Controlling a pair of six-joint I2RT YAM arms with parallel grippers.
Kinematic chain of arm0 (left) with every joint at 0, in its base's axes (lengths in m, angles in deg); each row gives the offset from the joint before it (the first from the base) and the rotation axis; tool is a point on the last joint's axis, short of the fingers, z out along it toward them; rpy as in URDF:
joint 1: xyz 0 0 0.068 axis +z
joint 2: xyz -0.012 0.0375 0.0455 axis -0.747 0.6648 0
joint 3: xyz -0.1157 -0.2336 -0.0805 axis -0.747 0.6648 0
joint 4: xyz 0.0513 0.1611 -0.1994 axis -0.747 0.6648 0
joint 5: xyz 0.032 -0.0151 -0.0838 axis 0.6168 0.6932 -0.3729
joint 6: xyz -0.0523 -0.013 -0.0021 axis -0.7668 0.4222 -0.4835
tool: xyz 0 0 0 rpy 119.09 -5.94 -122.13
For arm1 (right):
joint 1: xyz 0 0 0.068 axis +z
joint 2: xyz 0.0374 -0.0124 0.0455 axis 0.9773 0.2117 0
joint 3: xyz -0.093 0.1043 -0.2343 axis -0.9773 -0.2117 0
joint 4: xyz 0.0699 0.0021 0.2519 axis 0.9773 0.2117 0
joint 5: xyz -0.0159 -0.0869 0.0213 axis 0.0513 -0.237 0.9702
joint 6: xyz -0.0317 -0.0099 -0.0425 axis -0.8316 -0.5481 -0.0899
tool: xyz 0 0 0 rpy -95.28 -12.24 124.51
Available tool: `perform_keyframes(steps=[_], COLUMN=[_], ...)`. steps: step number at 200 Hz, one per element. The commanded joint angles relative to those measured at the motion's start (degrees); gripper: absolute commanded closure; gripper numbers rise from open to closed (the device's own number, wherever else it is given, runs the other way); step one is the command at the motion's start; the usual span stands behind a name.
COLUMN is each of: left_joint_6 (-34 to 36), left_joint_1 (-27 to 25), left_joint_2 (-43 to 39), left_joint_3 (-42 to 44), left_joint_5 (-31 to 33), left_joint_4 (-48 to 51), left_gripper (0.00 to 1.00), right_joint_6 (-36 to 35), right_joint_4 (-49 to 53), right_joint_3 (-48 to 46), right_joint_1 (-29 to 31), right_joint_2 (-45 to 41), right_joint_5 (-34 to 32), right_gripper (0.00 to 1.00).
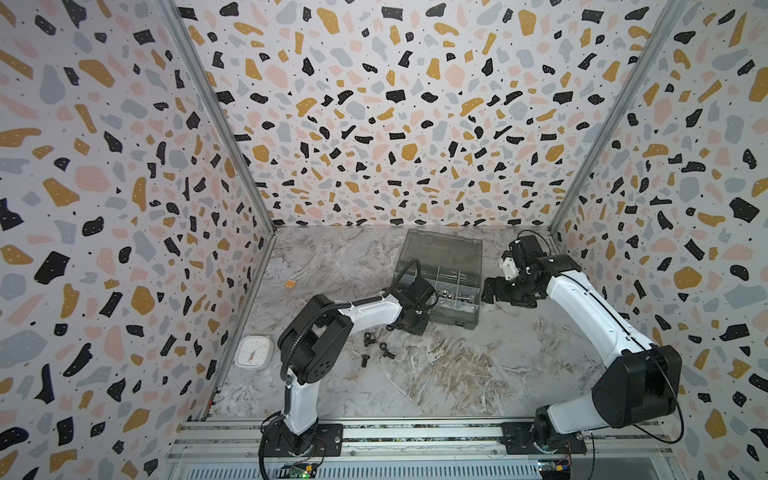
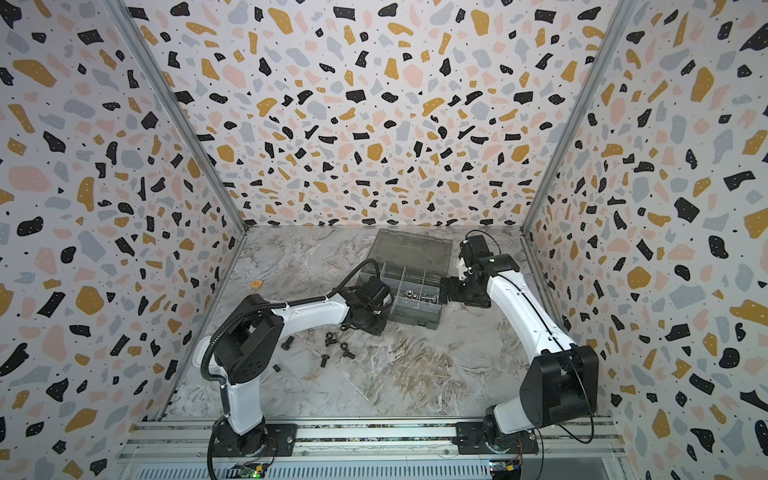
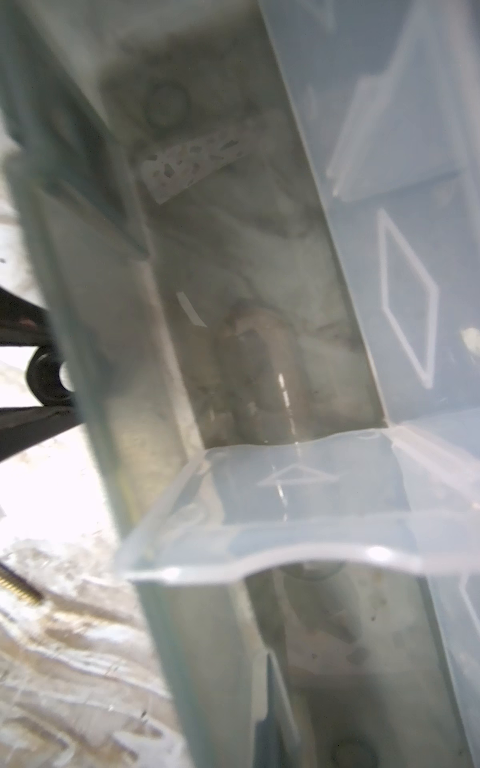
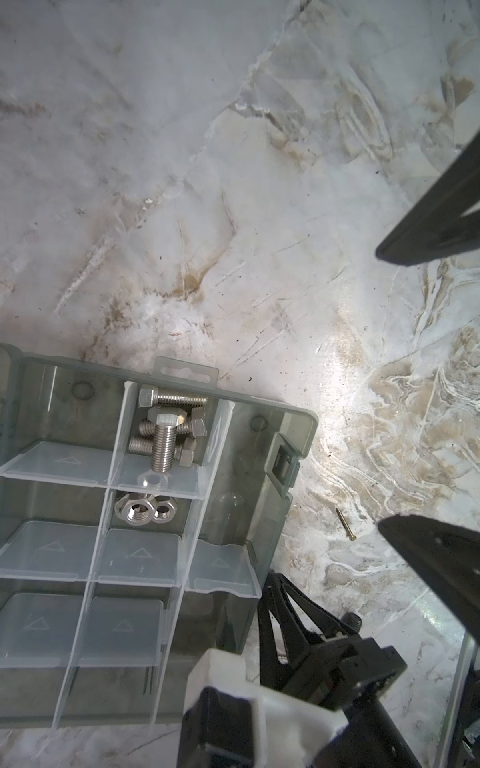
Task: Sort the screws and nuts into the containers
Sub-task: 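Grasp a black nut beside the organizer with the left gripper while the right gripper hovers, then carry the black nut into an empty compartment and open the left gripper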
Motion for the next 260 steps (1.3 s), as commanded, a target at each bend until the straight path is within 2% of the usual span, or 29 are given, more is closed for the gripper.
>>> perform_keyframes(steps=[1,48,91,148,218,260], left_joint_6=[0.53,1.80,3.14,5.12,6.69,7.03], left_joint_1=[-0.29,-0.32,-0.23,1.70,4.47,5.45], left_joint_2=[-4.31,-6.34,-6.31,0.12,5.45,9.35], left_joint_3=[-1.49,-3.47,-11.16,-21.97,-24.02,-28.39], left_joint_5=[0.05,0.52,-0.23,0.75,0.25,-0.82], left_joint_4=[3.00,6.22,9.02,10.84,7.61,7.80], left_gripper=[0.79,0.79,0.77,0.75,0.75,0.75], right_joint_6=[-0.36,-0.18,-0.25,0.47,0.10,-1.01], right_joint_4=[0.04,-0.58,-0.66,-0.57,0.67,1.62], right_joint_3=[-0.25,-0.14,0.77,1.76,4.15,6.08], right_joint_1=[-0.07,-0.08,0.16,1.82,1.95,1.95], right_joint_2=[-2.18,-2.27,-2.38,-2.21,-0.96,0.69], right_joint_5=[0.65,1.54,2.79,3.39,2.43,1.24], right_gripper=[0.05,0.05,0.05,0.05,0.06,0.06])
